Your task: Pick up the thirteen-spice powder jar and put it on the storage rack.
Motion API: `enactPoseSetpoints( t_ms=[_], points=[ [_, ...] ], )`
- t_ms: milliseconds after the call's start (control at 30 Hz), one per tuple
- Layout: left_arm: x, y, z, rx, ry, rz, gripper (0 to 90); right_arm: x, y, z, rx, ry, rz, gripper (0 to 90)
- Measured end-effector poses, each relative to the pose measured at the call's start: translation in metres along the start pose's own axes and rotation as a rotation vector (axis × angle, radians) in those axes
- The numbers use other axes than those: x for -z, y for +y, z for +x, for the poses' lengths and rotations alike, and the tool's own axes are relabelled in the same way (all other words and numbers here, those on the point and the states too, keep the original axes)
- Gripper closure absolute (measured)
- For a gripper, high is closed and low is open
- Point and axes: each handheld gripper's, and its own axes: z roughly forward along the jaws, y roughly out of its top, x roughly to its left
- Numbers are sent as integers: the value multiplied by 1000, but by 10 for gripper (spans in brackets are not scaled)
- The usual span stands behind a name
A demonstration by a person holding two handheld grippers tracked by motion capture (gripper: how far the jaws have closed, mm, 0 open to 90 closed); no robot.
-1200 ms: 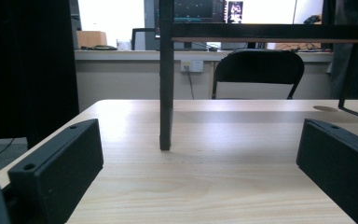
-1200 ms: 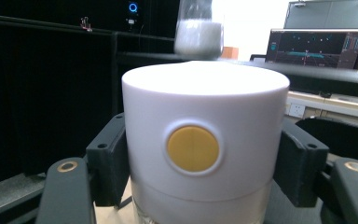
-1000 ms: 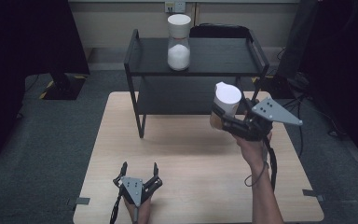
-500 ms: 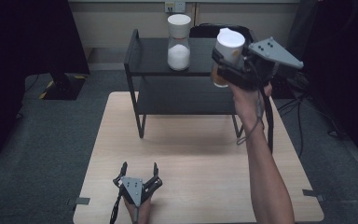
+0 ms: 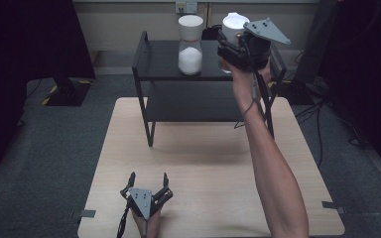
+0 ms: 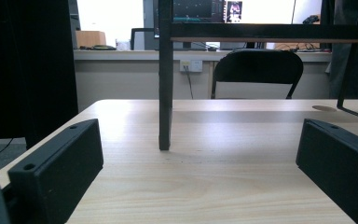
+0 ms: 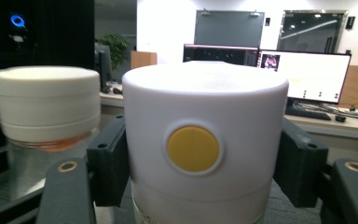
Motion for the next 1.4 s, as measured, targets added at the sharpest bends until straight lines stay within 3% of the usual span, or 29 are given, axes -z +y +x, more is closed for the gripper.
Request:
enactPoseSetpoints(
  t_ms=[100, 400, 700, 1167, 1267, 1400],
  points=[
    [0, 0, 0, 0, 0, 0, 1, -8, -1, 0, -5, -5, 23, 300],
    [0, 0, 0, -1, 2, 1, 1, -16, -8, -3, -26, 15, 25, 300],
    [0, 0, -1, -1, 3, 0, 1, -15, -16, -4, -34, 16, -1, 300],
    [0, 0, -2, -2, 10, 1, 2, -17, -14, -10, -48, 34, 6, 295],
    [0, 0, -2, -1, 10, 1, 2, -16, -15, -13, -86, 41, -14, 127],
    [0, 0, -2, -2, 11, 1, 2, -17, -12, -9, -73, 21, -18, 0]
  ],
)
